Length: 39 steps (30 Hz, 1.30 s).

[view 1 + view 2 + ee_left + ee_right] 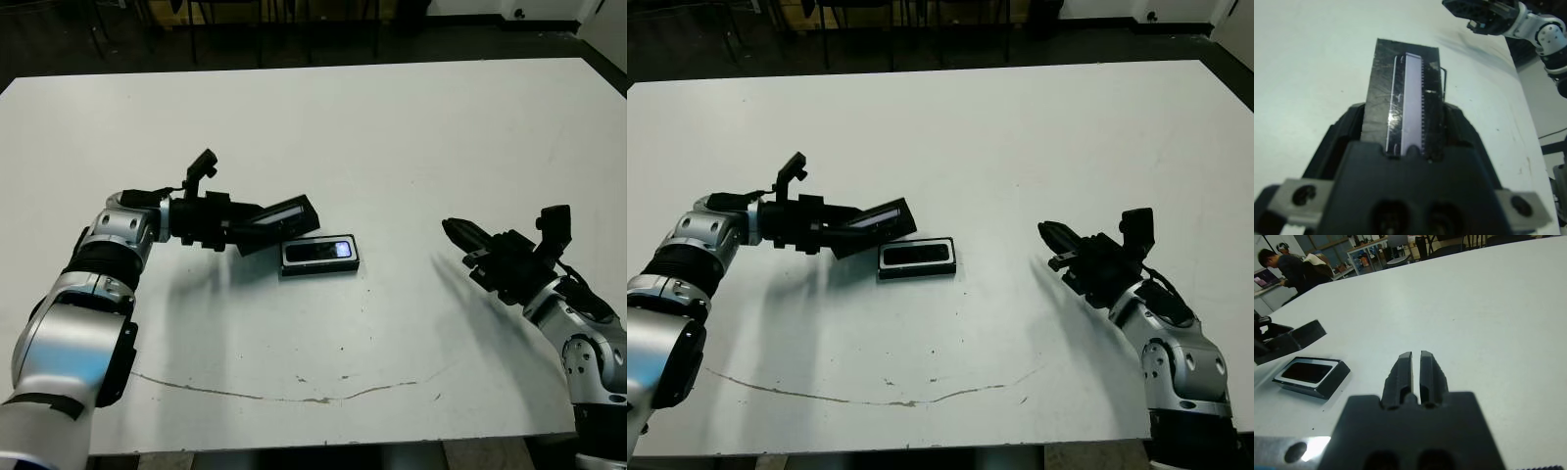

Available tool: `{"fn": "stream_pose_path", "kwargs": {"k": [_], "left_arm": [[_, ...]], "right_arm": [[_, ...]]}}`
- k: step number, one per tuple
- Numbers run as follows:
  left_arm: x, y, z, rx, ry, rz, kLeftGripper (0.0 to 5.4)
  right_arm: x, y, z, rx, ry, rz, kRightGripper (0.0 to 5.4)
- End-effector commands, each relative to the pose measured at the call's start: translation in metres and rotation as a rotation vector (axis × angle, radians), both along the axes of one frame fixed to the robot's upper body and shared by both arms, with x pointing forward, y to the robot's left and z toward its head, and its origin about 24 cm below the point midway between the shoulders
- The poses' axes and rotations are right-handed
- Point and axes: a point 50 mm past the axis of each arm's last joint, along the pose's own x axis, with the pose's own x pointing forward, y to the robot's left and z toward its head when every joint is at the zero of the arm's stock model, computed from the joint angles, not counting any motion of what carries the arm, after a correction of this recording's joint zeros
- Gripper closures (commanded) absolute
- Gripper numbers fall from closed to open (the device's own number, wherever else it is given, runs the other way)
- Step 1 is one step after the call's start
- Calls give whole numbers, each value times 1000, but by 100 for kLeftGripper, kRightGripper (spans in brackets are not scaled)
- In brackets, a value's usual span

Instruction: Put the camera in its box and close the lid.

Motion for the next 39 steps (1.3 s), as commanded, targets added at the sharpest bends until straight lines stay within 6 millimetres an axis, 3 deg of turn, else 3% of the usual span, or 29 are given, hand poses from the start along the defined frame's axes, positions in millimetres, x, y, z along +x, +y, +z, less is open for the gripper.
{"fn": "stream_pose_path", "kwargs": {"k": [1, 20, 32, 39], "left_arm": [[-1, -2, -5, 15, 21, -6, 263], [-12, -45, -39, 157, 61, -141, 263], [-14, -48, -30, 116, 47, -224, 263], [-19, -48, -41, 129, 71, -206, 263]], "right_arm": [[-3, -5, -7, -16, 43, -13, 540], [-5, -11, -6, -14, 64, -32, 540], [-9, -8, -5, -49, 80, -44, 540], [-9, -10, -7, -33, 90, -37, 540]]}}
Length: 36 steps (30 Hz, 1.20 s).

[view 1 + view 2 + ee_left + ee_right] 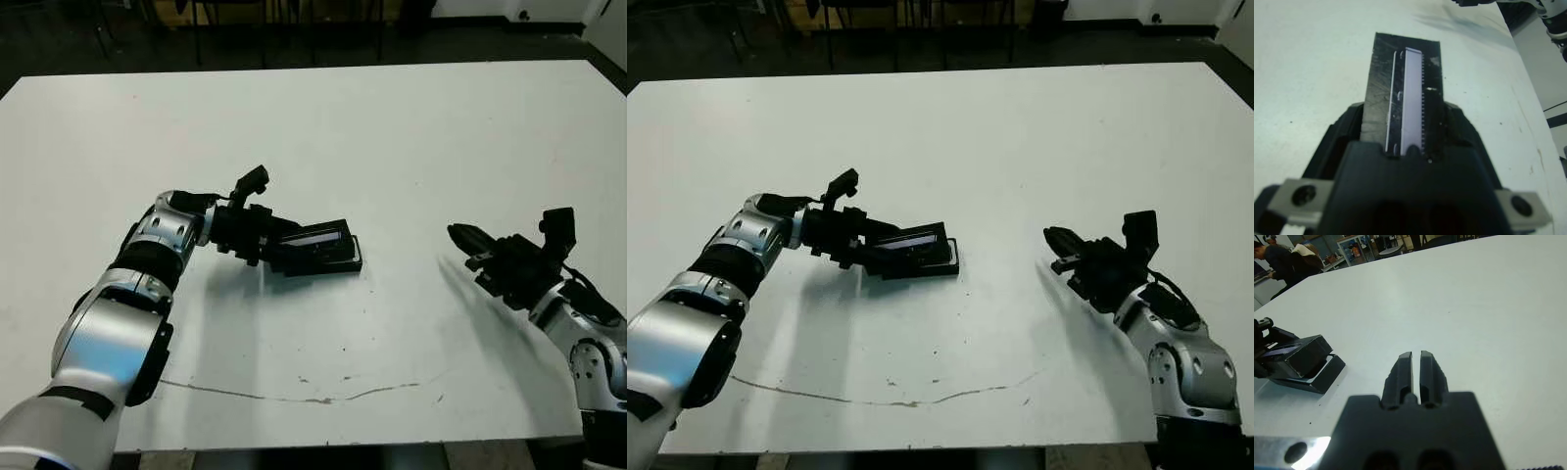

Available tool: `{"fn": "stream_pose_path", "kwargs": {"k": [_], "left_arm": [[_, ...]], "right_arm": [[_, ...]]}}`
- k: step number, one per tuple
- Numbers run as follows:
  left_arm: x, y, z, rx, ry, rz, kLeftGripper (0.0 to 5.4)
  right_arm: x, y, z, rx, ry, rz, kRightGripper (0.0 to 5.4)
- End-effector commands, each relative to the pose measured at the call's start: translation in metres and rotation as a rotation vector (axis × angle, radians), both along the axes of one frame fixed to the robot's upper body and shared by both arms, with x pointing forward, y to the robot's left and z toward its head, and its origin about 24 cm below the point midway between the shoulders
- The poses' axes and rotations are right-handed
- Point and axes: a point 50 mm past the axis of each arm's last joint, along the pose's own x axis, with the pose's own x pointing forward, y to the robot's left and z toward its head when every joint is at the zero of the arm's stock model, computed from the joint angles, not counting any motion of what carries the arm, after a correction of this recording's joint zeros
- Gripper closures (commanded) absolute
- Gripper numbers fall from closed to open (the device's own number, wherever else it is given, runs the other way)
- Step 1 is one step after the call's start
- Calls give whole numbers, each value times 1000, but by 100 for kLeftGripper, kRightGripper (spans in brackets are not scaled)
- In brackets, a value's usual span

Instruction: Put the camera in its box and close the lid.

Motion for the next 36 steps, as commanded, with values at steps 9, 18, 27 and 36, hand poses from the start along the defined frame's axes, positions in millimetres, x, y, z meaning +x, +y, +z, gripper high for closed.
{"fn": "stream_pose_path", "kwargs": {"k": [9, 18, 27, 36], "left_arm": [[-28, -6, -59, 148, 138, 21, 263], [-35, -23, -65, 140, 94, -43, 263], [-39, -46, -57, 112, -77, -147, 263], [-29, -70, -52, 149, -74, -106, 263]], "right_arm": [[-5, -13, -9, -24, 35, -11, 540], [-8, -11, -6, -72, 24, -18, 540], [-14, -1, 8, -48, 23, -18, 540], [-21, 3, 15, -26, 32, -15, 540]]}}
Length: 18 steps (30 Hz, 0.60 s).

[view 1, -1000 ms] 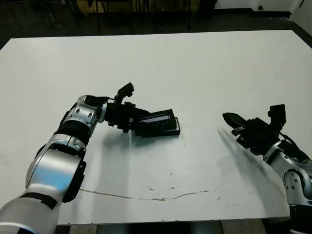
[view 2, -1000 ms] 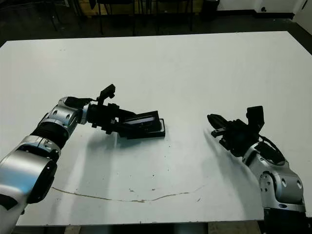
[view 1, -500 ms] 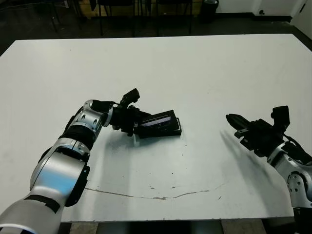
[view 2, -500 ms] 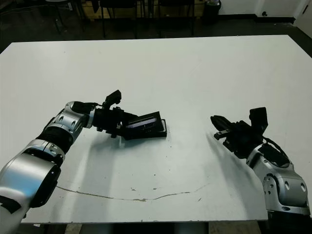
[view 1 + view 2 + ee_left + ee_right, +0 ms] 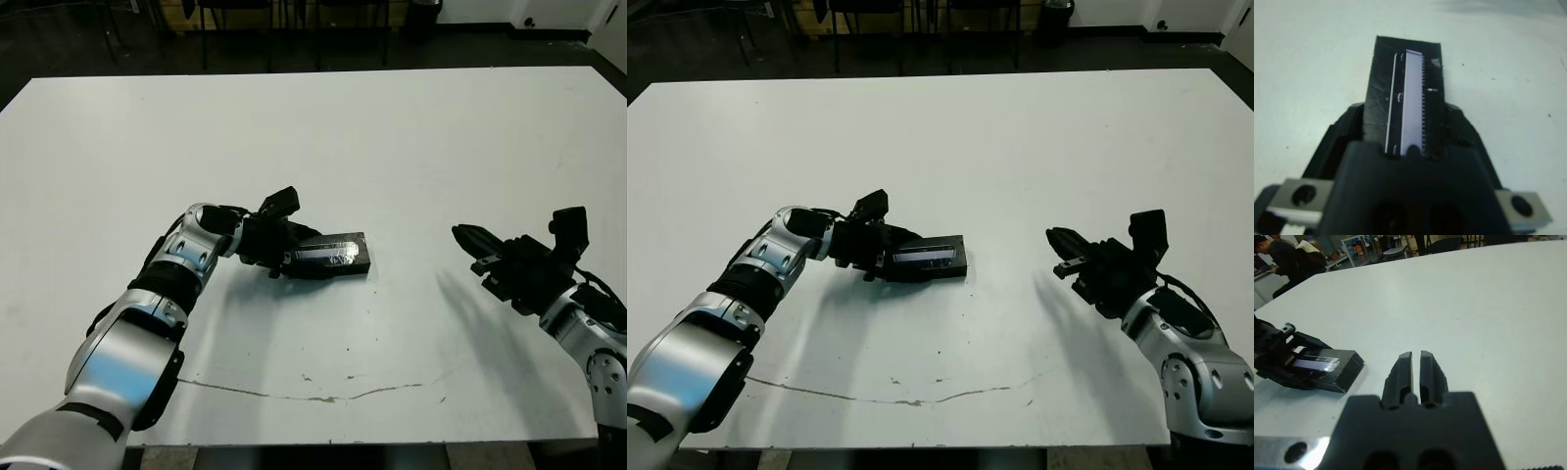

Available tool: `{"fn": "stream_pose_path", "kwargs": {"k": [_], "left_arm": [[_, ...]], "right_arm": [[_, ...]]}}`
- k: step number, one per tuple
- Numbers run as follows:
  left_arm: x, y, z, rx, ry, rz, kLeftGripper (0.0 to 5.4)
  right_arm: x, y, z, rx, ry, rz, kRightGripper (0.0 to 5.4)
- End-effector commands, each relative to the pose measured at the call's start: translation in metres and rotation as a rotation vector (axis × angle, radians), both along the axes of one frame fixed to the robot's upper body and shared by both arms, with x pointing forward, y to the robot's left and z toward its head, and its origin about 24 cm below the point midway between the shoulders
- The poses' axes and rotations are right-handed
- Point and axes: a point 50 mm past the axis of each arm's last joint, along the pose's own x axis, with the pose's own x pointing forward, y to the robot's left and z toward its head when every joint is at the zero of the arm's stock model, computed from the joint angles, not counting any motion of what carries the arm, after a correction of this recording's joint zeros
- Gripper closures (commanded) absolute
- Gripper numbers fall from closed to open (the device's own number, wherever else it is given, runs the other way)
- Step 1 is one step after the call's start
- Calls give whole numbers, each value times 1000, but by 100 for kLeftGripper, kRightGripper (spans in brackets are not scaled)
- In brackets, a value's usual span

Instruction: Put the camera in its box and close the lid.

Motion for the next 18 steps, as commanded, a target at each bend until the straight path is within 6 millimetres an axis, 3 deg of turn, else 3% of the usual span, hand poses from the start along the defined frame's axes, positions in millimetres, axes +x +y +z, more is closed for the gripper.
{"fn": "stream_pose_path", "kwargs": {"k": [1, 10, 18], "left_arm": [[-23, -36, -35, 62, 133, -61, 263], [-24, -41, -45, 180, 165, -45, 263], [-22, -9, -45, 182, 145, -78, 245]], "right_arm": [[-5, -2, -4, -14, 29, -21, 540], [-4, -5, -13, 18, 20, -10, 540], [2, -15, -33, 1, 39, 1, 540]]}}
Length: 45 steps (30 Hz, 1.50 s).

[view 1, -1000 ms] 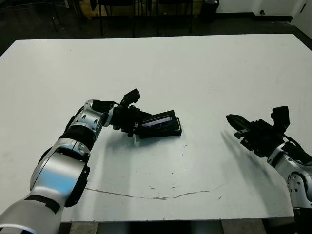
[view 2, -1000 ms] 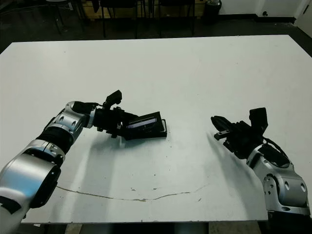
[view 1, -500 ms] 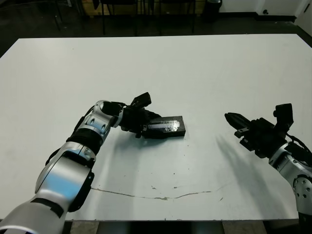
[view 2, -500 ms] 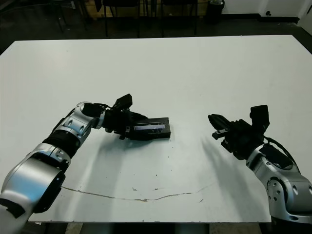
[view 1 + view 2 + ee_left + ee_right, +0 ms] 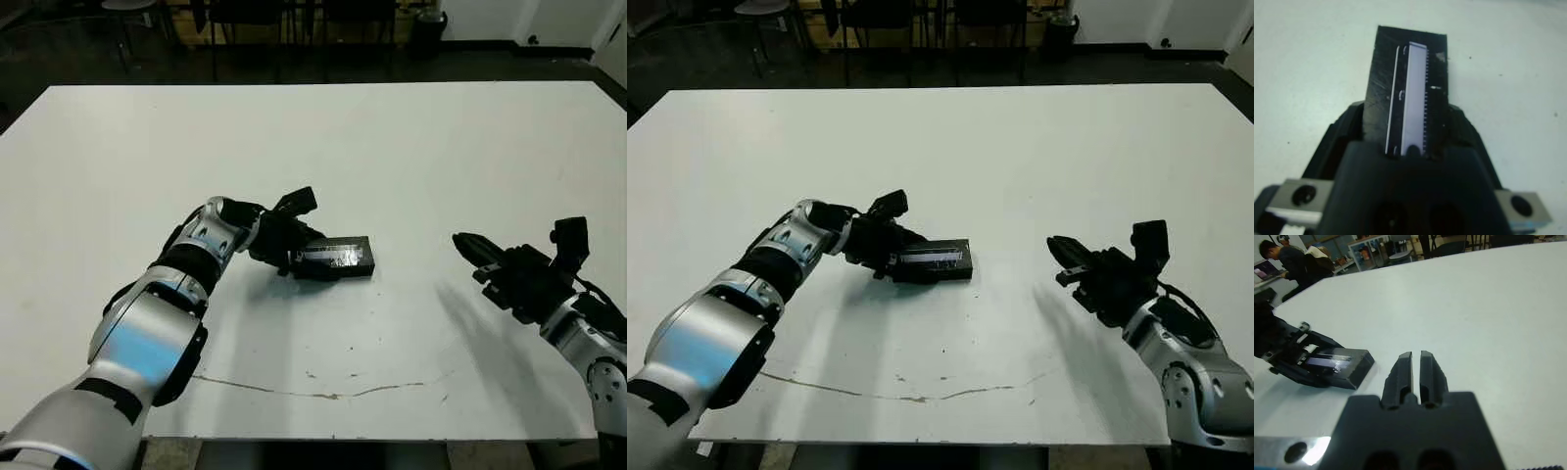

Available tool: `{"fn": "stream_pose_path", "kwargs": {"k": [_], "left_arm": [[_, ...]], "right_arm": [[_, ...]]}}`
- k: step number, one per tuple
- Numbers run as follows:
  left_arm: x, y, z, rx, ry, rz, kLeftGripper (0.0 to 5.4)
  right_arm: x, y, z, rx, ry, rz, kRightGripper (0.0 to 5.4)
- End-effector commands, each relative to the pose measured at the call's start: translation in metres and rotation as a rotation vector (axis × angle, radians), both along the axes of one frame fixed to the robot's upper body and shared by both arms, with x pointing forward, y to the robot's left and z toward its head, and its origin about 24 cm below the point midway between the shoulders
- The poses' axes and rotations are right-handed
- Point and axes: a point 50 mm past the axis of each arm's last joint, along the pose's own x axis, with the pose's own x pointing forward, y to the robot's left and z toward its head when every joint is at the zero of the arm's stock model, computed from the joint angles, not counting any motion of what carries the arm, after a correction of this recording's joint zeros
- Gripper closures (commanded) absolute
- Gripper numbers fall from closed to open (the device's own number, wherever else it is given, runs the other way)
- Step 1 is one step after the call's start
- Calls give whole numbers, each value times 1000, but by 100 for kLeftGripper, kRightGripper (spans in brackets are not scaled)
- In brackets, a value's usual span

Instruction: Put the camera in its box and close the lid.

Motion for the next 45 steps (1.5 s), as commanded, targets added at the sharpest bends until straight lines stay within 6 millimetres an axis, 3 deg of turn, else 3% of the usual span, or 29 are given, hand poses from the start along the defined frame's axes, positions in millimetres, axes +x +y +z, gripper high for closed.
{"fn": "stream_pose_path", "kwargs": {"k": [1, 7, 14, 19, 25, 30, 36, 41, 45], "left_arm": [[-26, 5, -39, 69, 122, -59, 225], [-28, 53, -27, 9, 54, -69, 120], [-47, 128, -11, 11, -6, 57, 2], [-67, 175, 2, 41, -52, 185, 2], [-77, 197, 17, 12, -112, 339, 2], [-77, 180, 33, -138, -298, 613, 10], [-85, 108, 64, -437, -624, 1026, 105], [-90, 49, 95, -614, -649, 1097, 203], [-78, 21, 97, -620, -645, 1112, 281]], "right_arm": [[1, -2, -7, -14, 7, 6, 540], [-2, 5, -1, -18, -6, 25, 540], [-6, 12, 10, -30, -7, 34, 540], [-5, 16, 9, -14, -1, 26, 540], [0, 12, 2, -15, 10, 38, 540], [2, 13, 0, 6, 11, 38, 540], [1, 16, 3, -45, 20, 5, 540], [6, 14, -6, 3, 18, -3, 540], [9, 15, -11, 38, 6, -7, 540]]}}
